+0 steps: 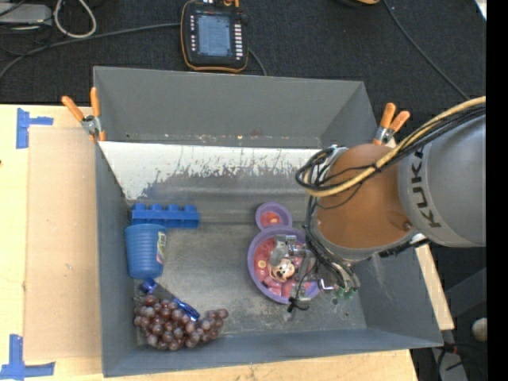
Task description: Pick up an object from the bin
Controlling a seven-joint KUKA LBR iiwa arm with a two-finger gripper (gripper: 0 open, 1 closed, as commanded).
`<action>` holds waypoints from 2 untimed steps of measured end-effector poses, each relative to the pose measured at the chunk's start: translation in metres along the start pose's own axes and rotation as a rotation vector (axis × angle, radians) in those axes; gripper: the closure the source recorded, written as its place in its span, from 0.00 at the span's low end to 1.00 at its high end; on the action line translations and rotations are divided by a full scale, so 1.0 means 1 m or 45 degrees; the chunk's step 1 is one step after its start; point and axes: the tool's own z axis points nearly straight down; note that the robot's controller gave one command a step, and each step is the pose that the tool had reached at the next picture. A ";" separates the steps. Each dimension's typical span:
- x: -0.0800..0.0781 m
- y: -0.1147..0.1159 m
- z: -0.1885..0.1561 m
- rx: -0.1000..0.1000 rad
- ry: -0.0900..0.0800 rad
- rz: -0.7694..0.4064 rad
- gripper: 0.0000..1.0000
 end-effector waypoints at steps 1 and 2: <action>-0.002 0.000 -0.004 0.000 -0.010 0.003 0.00; -0.013 -0.031 0.085 -0.001 0.000 0.296 0.00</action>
Offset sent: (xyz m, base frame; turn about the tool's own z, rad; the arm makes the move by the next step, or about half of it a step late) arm 0.0136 -0.0310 -0.0824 0.2345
